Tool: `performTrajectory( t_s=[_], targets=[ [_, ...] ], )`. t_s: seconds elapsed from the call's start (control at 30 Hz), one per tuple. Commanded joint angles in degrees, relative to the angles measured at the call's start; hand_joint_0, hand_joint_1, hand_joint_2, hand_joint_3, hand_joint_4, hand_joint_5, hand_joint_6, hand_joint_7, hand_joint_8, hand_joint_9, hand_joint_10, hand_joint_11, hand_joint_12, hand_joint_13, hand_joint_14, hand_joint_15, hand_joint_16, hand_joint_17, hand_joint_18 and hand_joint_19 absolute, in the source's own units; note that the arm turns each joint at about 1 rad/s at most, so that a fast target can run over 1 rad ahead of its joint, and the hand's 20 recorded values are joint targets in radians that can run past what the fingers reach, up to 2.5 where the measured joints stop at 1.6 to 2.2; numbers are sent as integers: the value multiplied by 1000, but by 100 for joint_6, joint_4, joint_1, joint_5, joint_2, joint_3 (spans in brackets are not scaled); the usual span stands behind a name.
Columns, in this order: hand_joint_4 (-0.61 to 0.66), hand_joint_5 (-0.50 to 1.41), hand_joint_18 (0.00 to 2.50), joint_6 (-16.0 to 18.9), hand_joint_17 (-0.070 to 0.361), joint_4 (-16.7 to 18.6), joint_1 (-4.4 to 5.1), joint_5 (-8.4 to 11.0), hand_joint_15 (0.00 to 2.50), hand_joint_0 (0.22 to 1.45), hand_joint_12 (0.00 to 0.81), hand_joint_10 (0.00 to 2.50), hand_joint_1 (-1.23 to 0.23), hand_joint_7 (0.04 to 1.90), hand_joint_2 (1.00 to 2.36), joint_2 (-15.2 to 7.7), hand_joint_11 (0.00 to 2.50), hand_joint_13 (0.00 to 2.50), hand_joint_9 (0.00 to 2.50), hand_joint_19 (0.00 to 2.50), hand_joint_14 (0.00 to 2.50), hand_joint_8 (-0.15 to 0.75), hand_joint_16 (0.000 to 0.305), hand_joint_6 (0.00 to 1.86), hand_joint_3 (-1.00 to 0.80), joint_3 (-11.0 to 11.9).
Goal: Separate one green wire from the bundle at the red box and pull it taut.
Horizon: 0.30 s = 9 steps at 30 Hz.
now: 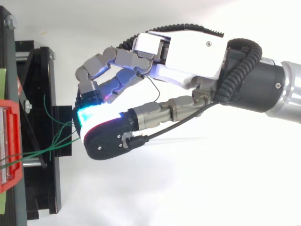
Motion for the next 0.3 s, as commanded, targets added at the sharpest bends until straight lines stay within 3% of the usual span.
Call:
performTrajectory(
  t_s=[0.0, 0.27],
  targets=[
    [-12, -155, 670, -1, 118, 1, 6, 1, 361, 602, 365, 19, -759, 1273, 1025, 6, 834, 694, 1058, 373, 13, 311, 52, 873, -10, 0],
    [-12, -155, 668, -1, 117, 1, -3, 1, 363, 603, 361, 21, -760, 1267, 1026, 6, 842, 693, 1060, 375, 13, 308, 52, 873, -10, 0]
  ],
)
